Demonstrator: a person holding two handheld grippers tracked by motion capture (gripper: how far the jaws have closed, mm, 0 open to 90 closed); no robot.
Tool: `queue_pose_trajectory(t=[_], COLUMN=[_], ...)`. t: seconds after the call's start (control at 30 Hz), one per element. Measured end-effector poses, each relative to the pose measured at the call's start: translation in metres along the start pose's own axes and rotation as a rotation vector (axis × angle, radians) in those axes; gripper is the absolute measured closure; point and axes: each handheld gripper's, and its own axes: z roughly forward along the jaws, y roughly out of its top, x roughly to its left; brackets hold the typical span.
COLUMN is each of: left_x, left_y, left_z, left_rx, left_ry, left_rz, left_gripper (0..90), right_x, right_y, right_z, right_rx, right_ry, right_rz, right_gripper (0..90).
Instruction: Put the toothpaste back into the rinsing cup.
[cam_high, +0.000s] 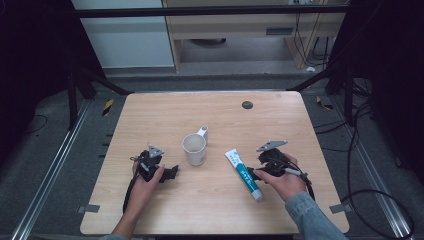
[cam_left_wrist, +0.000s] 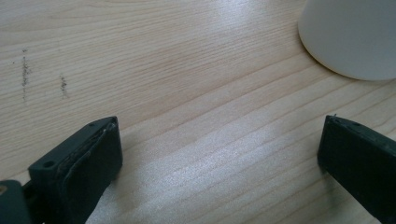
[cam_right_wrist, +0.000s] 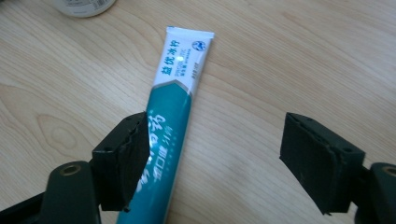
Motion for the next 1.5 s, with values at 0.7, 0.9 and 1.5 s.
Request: queue_pose_trajectory(t=[0.7, 0.9, 1.5], left_x=[0.001, 0.001, 0.001], left_y=[0.001, 0.001, 0.001], left_z=[0.001, 0.001, 0.001], left_rx=[0.001, 0.003, 0.003], left_ry=[-0.001, 0.0, -0.001], left_rz=[0.001, 0.001, 0.001], left_gripper=[0.0, 0.0, 0.0], right_x=[0.013, 0.015, 0.019], right_y=[0.032, 0.031, 0.032], right_z=[0.043, 0.053, 0.07], right_rx=[0.111, 0.147, 0.201], right_ry=[0.056, 0.07, 0.083], right_rz=[-0.003, 0.002, 0.016], right_gripper=[43.1, 44.0, 45.8])
